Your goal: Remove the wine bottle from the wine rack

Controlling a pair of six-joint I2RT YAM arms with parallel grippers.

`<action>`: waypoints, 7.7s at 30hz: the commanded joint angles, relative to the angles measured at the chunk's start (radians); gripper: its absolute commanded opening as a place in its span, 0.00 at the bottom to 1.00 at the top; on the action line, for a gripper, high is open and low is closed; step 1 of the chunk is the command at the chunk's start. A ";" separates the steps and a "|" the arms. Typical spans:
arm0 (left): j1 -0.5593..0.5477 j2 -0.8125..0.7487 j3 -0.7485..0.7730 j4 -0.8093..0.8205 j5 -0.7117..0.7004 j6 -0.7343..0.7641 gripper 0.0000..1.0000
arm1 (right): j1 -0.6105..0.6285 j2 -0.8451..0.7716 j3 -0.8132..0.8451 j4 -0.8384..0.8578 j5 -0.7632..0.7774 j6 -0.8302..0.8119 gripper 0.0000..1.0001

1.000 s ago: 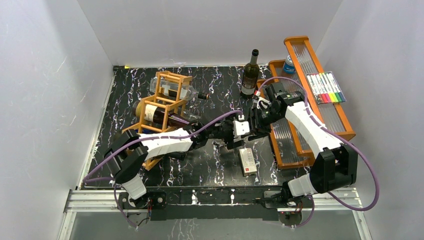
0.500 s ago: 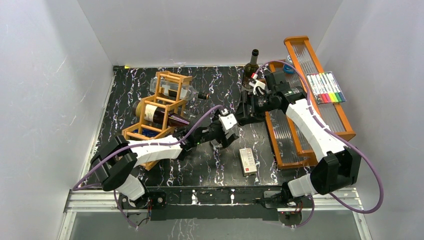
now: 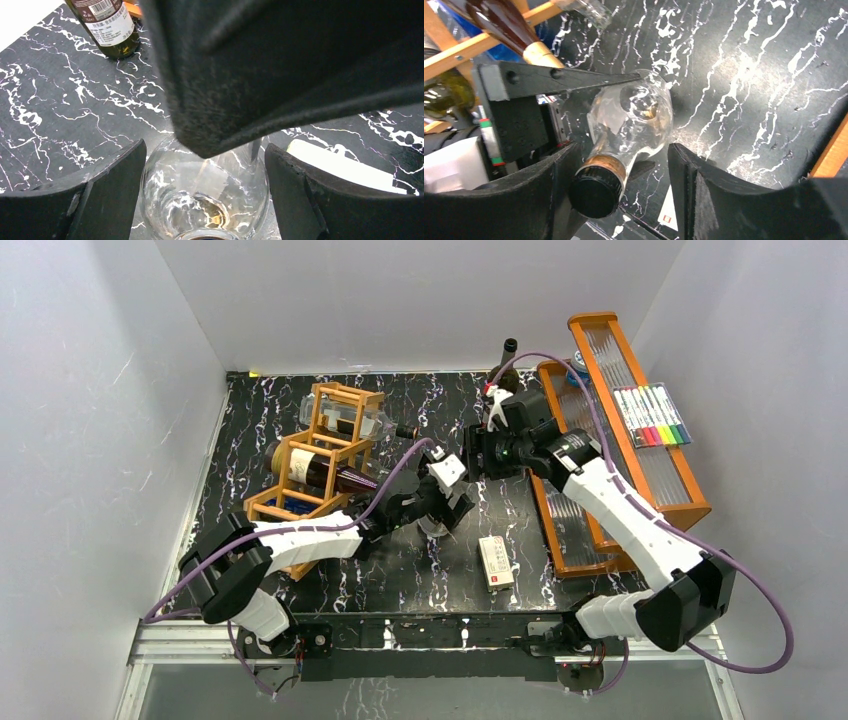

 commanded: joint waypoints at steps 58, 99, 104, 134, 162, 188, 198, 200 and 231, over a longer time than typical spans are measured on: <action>0.467 -0.324 0.727 -1.283 -0.013 -0.257 0.98 | -0.283 0.495 0.584 0.108 0.354 -0.168 0.00; 0.467 -0.511 0.664 -1.232 0.185 -0.328 0.98 | -0.266 0.118 0.265 0.040 -0.067 -0.067 0.98; 0.468 -0.519 0.632 -1.224 0.143 -0.332 0.98 | -0.118 0.080 0.087 0.188 -0.182 0.013 0.98; 0.467 -0.716 0.540 -1.218 -0.159 -0.400 0.98 | 0.471 0.369 0.023 0.573 -0.407 0.149 0.98; 0.467 -0.727 0.521 -1.235 -0.152 -0.403 0.98 | 0.513 0.542 0.058 0.759 -0.494 0.224 0.37; 0.467 -0.715 0.486 -1.232 -0.157 -0.384 0.98 | 0.459 0.306 -0.187 0.643 -0.518 0.065 0.00; 0.467 -0.698 0.481 -1.218 -0.151 -0.379 0.98 | 0.375 0.205 -0.263 0.639 -0.820 0.028 0.00; 0.468 -0.695 0.481 -1.215 -0.150 -0.377 0.98 | 0.360 0.172 -0.285 0.635 -0.841 0.026 0.00; 0.468 -0.610 0.511 -1.186 -0.022 -0.354 0.98 | 0.071 -0.161 -0.466 0.428 -0.994 0.088 0.00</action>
